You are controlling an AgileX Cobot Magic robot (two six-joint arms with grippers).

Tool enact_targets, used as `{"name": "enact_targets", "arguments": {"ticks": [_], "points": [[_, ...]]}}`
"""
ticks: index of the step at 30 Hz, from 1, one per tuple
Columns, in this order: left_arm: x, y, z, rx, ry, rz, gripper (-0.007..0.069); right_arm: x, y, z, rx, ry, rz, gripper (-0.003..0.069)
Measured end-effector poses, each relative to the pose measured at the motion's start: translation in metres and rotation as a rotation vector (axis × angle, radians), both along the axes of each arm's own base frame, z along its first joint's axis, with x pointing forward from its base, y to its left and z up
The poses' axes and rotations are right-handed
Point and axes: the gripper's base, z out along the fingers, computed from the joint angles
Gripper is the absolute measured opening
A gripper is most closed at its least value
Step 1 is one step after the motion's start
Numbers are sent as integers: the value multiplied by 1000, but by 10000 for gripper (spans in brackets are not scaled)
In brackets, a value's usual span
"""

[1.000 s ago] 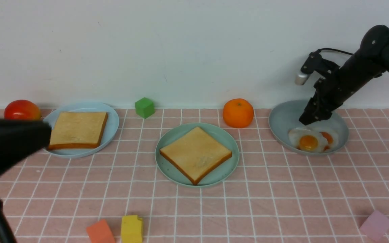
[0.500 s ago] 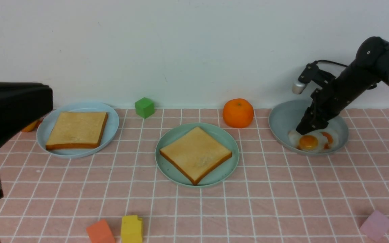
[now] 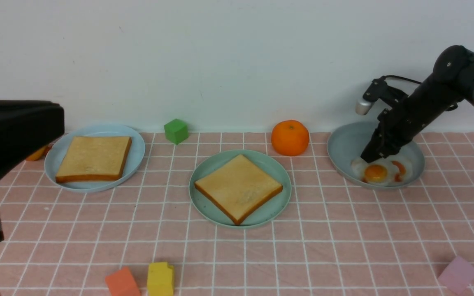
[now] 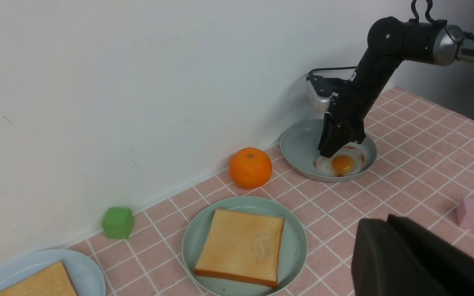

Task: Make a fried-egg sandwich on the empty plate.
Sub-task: Use the right arm to grab a fried egg

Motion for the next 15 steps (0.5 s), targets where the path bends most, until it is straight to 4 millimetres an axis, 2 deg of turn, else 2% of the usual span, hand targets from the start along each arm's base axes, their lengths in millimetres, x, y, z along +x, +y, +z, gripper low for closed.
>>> {"name": "enact_targets", "arguments": {"ticks": [1,3,8,11,15], "points": [[0,0,0,0,0,0,25,0,0,0,0,-3,-1,62],[0,0,0,0,0,0,25,0,0,1,0,-4,-1,33],[0,0,0,1,2,0,25,-1,-1,7,0,2,-29,32],[0,0,0,1,2,0,25,-4,-4,17,-8,2,-35,27],[0,0,0,2,3,0,25,-8,-5,43,-9,-35,-51,26]]}}
